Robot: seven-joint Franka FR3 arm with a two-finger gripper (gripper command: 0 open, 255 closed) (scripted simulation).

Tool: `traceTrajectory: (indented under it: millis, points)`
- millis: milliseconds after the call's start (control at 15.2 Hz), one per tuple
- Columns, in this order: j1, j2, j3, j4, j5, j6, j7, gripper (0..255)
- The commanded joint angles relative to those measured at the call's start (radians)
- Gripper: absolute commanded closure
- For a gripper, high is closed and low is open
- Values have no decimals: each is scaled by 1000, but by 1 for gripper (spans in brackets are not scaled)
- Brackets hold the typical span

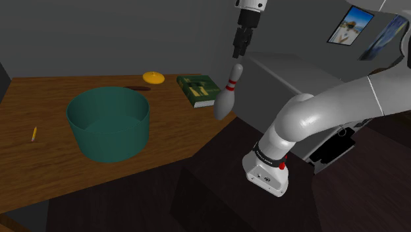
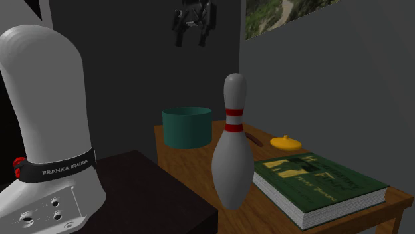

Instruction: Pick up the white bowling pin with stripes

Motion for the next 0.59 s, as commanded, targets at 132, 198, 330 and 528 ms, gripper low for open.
traceTrajectory:
  millis: [132,198,330,528]
  points:
    - [-21,96,-78,25,-41,34,-97,0]
    - [-25,125,-98,37,-49,42,-121,0]
    - [-33,188,-136,64,-61,60,-170,0]
    - [-45,289,-189,114,-72,84,-244,0]
